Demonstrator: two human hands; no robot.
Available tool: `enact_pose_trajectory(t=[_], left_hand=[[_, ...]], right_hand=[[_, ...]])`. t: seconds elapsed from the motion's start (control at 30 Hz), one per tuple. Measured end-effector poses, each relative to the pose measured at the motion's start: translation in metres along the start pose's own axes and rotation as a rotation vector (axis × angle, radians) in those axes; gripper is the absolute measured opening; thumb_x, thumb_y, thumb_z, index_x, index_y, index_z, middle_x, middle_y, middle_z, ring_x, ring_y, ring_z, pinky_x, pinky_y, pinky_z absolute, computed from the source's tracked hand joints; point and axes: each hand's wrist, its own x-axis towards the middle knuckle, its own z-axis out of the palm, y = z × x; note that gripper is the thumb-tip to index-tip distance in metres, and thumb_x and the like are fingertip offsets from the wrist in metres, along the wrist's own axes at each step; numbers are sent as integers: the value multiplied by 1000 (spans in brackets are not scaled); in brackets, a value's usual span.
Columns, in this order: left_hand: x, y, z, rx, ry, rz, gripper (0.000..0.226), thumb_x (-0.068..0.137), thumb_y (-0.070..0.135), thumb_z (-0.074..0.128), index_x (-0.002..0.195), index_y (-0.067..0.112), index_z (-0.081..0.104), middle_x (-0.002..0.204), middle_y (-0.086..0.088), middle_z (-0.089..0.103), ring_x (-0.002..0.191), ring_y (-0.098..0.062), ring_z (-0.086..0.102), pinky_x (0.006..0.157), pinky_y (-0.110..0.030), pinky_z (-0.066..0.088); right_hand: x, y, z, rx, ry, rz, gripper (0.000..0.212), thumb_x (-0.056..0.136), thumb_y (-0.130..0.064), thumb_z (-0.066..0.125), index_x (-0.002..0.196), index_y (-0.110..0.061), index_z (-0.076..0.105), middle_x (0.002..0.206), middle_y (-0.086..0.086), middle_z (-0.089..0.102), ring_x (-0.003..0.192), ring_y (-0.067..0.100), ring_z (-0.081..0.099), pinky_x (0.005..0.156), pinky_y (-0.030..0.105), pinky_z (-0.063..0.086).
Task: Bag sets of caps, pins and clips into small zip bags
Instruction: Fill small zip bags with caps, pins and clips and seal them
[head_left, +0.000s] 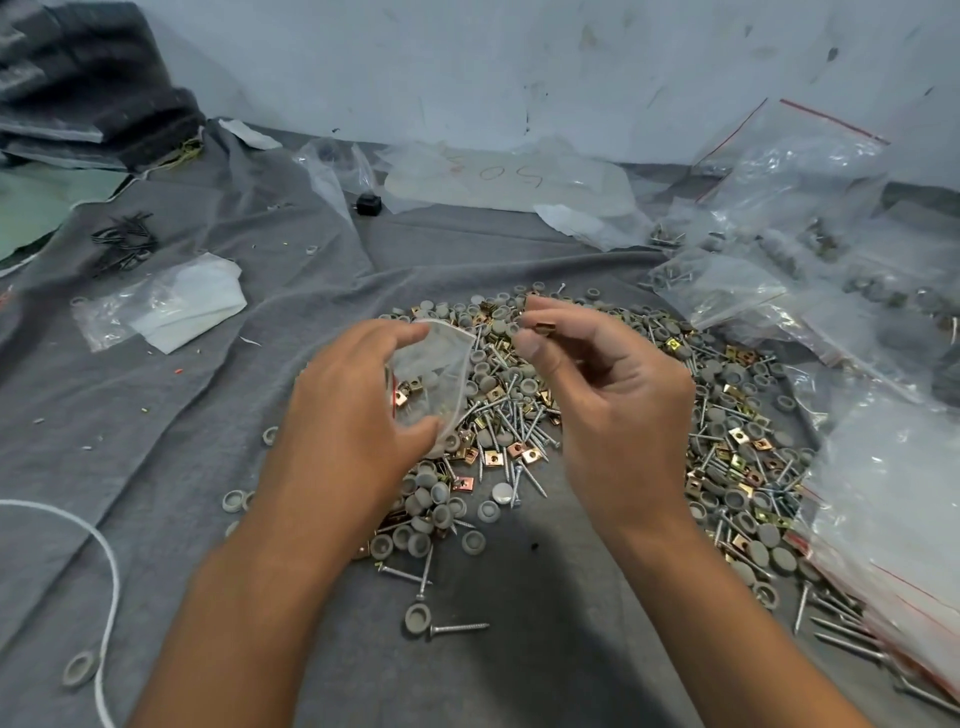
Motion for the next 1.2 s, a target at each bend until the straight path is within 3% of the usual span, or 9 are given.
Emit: enact_pose_trajectory(t=[0.2,0.43,0.63,0.77,0.83,0.9,1.0,1.07,1.2], left_hand=[[-2,3,1,10,-9,16,70,69,21,89,132,27,59,125,14,58,102,-3,50,87,-16,30],[-3,16,5,-38,-35,43,71,67,15,89,132,23,60,129,9,60,107,-16,58,101,-35,44],[-2,12,3,-31,-45,22,72,68,17,89,132,26,59,130,13,58,108,-12,57,102,-28,41],[-3,11,3,-30,-46,29,68,71,20,87,133,25,59,129,13,58,107,-10,56,98,-24,40],[-2,10,2,-25,-43,19,67,73,21,86,134,26,58,129,13,58,108,-10,56,95,-22,39],[-2,9,1,-15,-47,9,69,74,22,85,136,27,57,131,13,57,109,-10,55,95,-24,40],[-2,9,1,-23,-48,1,70,74,22,85,137,27,56,132,13,56,112,-11,55,99,-28,42],[-3,9,1,-26,-49,2,70,74,21,85,137,26,56,133,13,56,114,-11,55,100,-29,42],[-1,7,0,-31,-23,-6,69,73,18,85,136,24,57,133,10,58,113,-12,56,100,-28,42]], right_hand=[[-1,-6,4,-124,10,-107,32,96,-18,68,128,-13,67,116,-7,61,100,11,65,85,18,53],[-4,-4,17,-269,-171,-144,31,95,-15,69,126,-10,70,117,-1,70,106,2,65,91,9,46],[-4,-2,10,-303,-54,-185,37,101,-16,61,138,-11,61,102,-1,57,87,7,53,78,16,45],[-8,-1,14,-457,-277,-166,48,95,-18,67,142,-18,56,105,-8,60,84,-6,52,83,8,45],[-8,2,10,-448,-270,-116,46,93,-19,70,138,-23,60,102,-12,61,81,-10,53,78,2,42],[-8,8,3,-470,-236,-72,28,94,-20,71,121,-26,68,96,-16,61,80,-8,53,71,5,40],[-14,20,-2,-601,-460,110,13,93,-28,72,105,-34,69,91,-22,61,74,-8,52,67,14,42],[-18,25,-1,-652,-555,179,12,93,-33,71,104,-36,69,93,-22,63,71,-5,51,69,25,50],[-19,23,2,-653,-660,188,16,93,-40,70,109,-38,67,99,-22,63,82,-4,56,77,30,53]])
